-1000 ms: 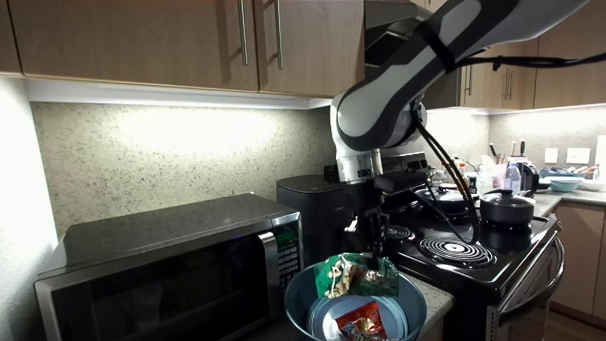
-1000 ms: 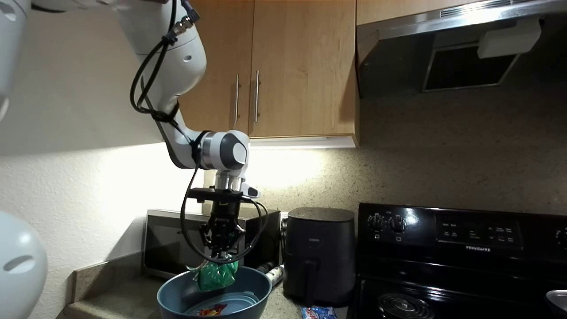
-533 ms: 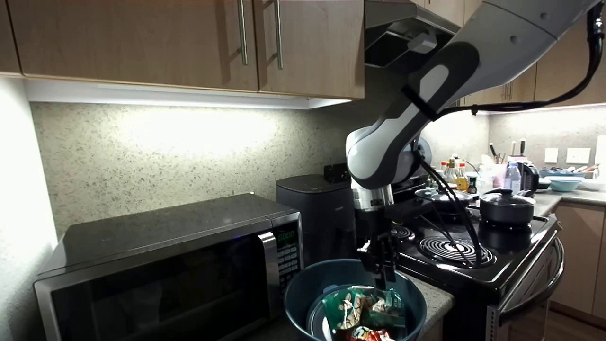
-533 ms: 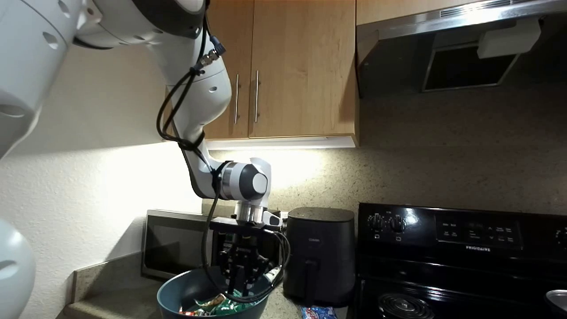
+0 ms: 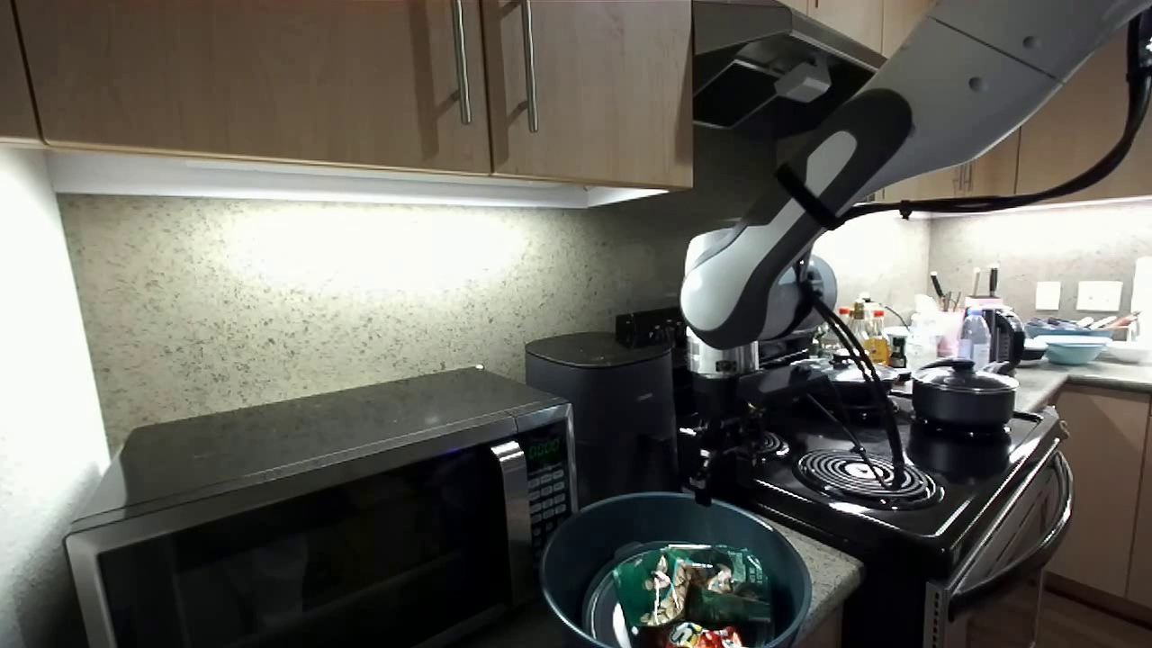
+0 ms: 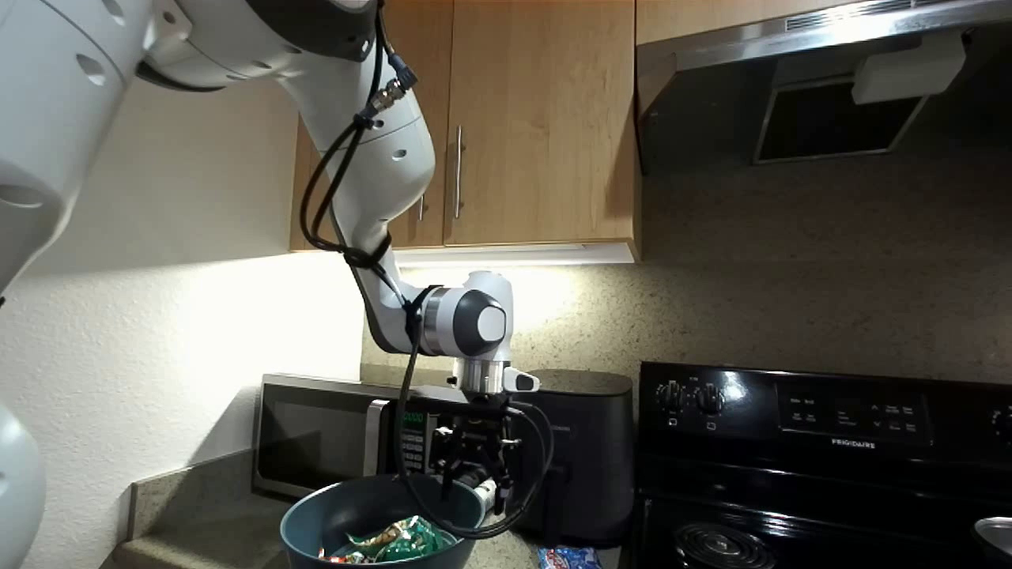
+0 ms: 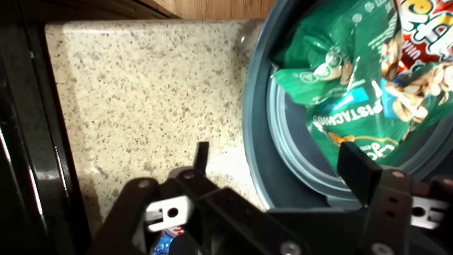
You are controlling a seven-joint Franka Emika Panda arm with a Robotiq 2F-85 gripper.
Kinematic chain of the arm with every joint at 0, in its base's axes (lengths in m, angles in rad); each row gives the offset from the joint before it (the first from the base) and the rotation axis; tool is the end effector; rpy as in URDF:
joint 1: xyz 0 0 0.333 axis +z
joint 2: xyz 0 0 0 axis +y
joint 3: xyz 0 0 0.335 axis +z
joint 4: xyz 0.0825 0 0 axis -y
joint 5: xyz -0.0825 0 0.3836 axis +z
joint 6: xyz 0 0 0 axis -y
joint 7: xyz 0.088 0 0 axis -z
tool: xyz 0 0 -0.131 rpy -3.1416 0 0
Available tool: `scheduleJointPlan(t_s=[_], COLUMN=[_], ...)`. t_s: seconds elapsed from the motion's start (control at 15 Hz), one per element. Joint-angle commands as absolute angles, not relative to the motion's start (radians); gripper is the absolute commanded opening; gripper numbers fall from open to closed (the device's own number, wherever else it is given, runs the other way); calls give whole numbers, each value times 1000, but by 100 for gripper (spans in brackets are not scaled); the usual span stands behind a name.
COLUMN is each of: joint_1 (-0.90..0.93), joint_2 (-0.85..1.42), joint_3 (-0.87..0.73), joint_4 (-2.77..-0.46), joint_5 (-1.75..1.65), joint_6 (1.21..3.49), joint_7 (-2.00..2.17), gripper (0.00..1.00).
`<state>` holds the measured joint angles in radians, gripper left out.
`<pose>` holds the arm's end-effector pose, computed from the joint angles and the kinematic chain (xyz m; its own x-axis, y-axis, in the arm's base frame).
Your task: Put all the snacks in the bowl
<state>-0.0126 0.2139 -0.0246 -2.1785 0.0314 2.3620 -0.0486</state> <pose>0.5570 -0.0197 0.2846 0.9995 -0.0105 -0.0296 -0.0110 -0.9998 -0.0176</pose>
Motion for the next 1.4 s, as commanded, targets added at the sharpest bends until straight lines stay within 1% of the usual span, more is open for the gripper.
scheduleJointPlan(t_s=[0.0,0.47,0.87,1.33], joint_1=[-43,-99,-123,-116], joint_2=[194,289,416,420], joint_3=[-33,-69,-53,-62], joint_4=[-2190,-2126,-2004,-1992], joint_5=[61,78,115,89], joint_6=[2430,2462,2499,2483], joint_7=[-51,-46,-65,-43], gripper=[100,100,100,100])
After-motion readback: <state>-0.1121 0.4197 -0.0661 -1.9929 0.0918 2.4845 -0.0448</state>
